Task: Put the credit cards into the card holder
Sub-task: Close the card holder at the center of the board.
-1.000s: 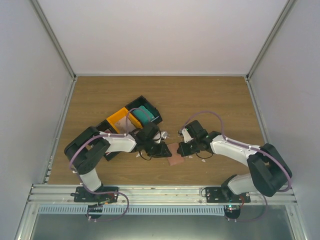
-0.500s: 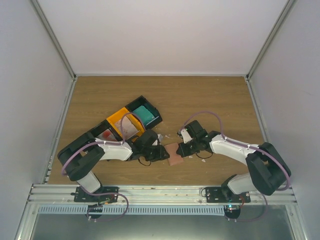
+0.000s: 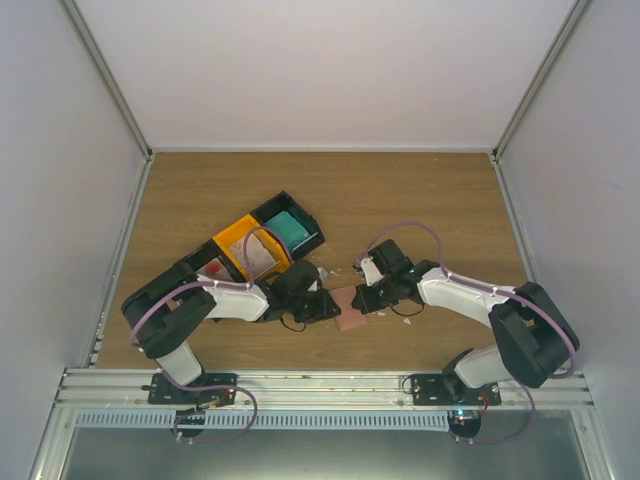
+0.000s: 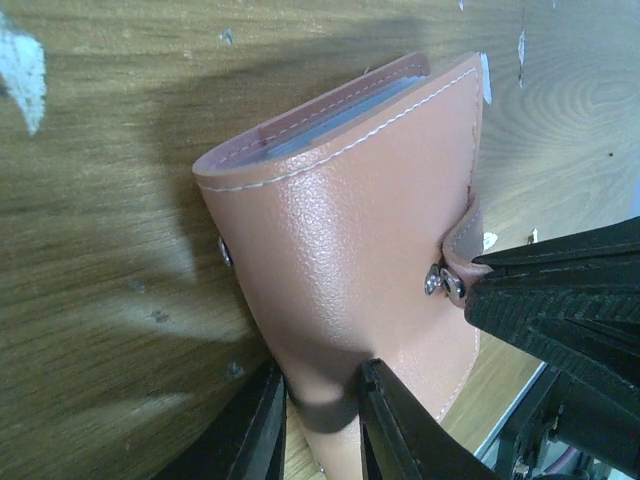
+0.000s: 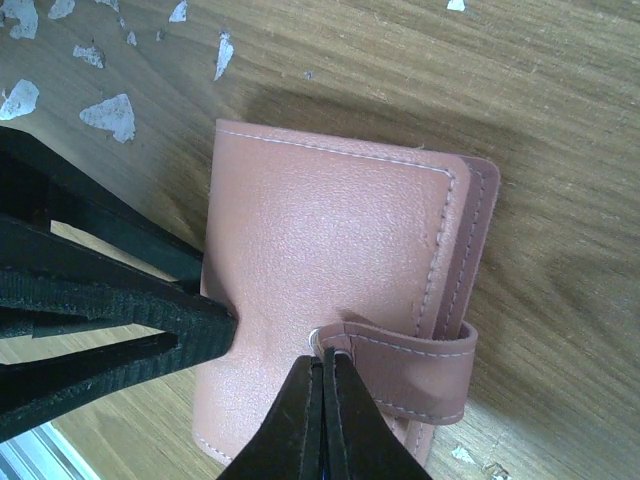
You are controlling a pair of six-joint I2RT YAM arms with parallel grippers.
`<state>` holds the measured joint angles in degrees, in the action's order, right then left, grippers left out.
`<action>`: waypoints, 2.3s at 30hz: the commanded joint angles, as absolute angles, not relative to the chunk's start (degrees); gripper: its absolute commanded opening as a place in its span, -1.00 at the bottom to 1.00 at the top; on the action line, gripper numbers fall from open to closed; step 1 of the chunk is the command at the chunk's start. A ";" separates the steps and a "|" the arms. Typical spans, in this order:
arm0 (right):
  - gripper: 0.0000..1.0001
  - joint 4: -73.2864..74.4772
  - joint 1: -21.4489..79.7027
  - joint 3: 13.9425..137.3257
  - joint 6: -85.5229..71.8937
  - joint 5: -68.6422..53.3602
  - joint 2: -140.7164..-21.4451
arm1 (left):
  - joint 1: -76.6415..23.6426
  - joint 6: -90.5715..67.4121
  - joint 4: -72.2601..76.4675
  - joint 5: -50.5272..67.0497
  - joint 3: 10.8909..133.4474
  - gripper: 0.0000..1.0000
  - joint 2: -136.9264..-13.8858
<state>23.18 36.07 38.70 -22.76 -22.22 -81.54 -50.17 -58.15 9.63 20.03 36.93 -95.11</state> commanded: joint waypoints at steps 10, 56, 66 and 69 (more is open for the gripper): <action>-0.99 25.74 38.17 40.21 -23.04 -20.12 -85.37 | -51.42 -58.30 9.76 17.28 38.84 -0.55 -99.86; -0.99 32.51 38.70 43.78 -23.12 -23.72 -88.49 | -52.43 -57.06 4.23 14.86 41.98 -0.61 -104.41; -0.99 33.70 39.37 41.84 -24.30 -18.70 -91.87 | -52.47 -56.87 3.78 14.96 42.72 -0.63 -105.25; -0.99 32.96 39.37 41.17 -25.45 -18.07 -92.93 | -52.47 -56.87 3.82 15.05 42.92 -0.63 -105.51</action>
